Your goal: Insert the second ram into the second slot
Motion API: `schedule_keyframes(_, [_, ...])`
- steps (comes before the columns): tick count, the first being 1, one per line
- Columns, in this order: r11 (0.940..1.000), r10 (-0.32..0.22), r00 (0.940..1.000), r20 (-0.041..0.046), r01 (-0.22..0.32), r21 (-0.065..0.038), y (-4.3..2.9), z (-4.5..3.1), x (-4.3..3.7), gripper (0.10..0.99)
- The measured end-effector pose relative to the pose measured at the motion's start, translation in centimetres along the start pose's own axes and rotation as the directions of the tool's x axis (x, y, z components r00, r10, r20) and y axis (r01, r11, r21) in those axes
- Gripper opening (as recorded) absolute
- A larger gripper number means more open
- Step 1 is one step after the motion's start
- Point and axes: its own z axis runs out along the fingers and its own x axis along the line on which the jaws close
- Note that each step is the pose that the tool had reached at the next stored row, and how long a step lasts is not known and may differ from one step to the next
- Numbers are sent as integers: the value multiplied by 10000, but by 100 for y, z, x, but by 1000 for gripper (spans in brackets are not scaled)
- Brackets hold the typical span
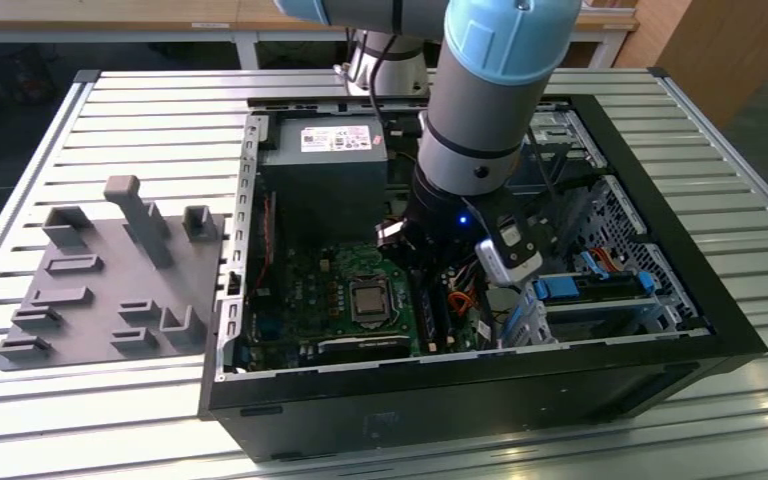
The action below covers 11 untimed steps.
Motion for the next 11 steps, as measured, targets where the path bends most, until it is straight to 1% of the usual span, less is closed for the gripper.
schedule_keyframes(11, [10000, 50, 10000, 1, -50, -2, 4, 12, -25, 129])
